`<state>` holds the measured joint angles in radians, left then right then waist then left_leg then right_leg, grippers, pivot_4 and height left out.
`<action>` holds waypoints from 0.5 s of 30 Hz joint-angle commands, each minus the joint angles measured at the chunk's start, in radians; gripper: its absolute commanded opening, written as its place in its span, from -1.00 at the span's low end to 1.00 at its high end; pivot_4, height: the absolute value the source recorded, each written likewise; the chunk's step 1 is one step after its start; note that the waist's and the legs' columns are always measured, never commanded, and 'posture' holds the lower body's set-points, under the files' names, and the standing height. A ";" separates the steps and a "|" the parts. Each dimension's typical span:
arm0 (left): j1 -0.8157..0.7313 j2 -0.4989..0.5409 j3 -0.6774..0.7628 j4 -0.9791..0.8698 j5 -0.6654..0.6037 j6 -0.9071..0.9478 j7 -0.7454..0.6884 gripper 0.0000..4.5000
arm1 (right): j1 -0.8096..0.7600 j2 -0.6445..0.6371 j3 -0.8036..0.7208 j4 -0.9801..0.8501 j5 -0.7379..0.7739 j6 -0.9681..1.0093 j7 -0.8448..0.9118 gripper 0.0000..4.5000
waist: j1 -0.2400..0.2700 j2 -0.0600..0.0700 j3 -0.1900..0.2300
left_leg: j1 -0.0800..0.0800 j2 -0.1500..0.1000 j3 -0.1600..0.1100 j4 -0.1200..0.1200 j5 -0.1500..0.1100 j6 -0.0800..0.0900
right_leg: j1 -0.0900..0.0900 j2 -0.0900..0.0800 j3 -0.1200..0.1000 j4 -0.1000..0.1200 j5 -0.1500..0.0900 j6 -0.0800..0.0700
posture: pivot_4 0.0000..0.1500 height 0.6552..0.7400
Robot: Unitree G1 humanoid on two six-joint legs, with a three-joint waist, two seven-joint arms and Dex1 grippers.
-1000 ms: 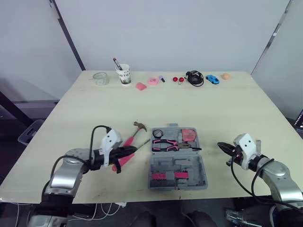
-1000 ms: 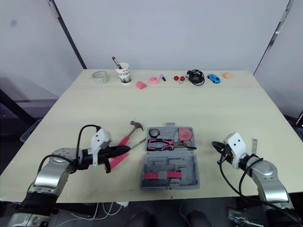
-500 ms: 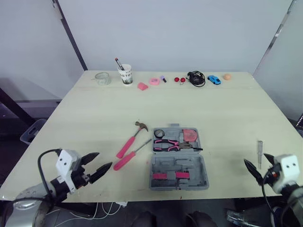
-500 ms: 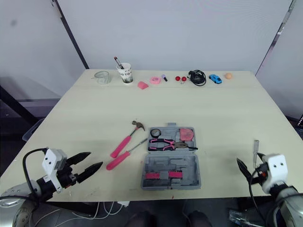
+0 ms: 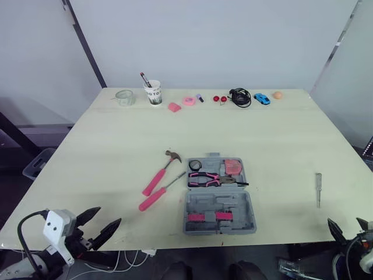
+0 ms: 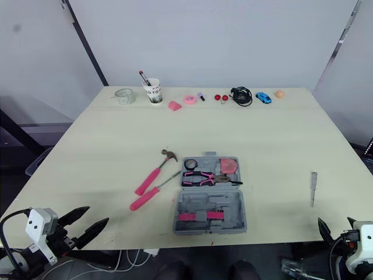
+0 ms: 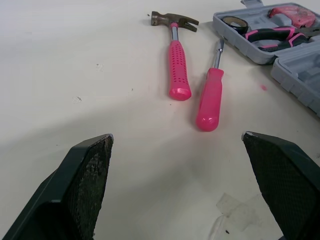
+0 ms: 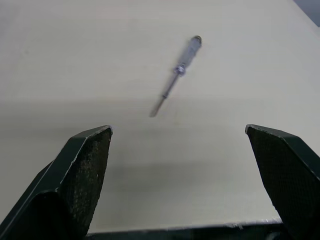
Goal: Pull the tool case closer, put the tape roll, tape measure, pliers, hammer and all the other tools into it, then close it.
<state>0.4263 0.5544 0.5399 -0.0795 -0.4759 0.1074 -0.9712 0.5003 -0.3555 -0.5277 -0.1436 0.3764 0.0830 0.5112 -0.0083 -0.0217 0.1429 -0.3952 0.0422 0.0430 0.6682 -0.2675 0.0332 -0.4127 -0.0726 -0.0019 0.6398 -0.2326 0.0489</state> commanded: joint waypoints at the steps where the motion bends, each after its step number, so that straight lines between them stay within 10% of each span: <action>1: -0.016 0.014 0.003 -0.014 -0.015 -0.026 -0.004 0.96 | -0.019 -0.015 -0.023 -0.017 0.013 -0.011 -0.011 1.00 | -0.001 0.000 0.000 | 0.000 0.000 0.000 0.000 0.000 0.000 | 0.000 0.000 0.000 0.000 0.000 0.000 | 1.00 1.00; 15: -0.174 0.106 -0.132 -0.148 -0.031 -0.009 -0.073 0.96 | -0.252 -0.091 0.025 -0.078 0.046 0.260 -0.113 1.00 | 0.001 0.000 0.000 | 0.000 -0.001 0.001 -0.001 0.000 0.000 | 0.001 0.001 0.000 0.000 0.002 -0.003 | 1.00 1.00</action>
<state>0.2736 0.6423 0.4164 -0.1786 -0.4775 0.0944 -1.0283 0.2708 -0.4279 -0.5032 -0.1959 0.4143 0.3057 0.4318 -0.0076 -0.0213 0.1431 -0.3963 0.0411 0.0435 0.6672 -0.2673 0.0337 -0.4124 -0.0710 -0.0021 0.6395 -0.2305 0.0455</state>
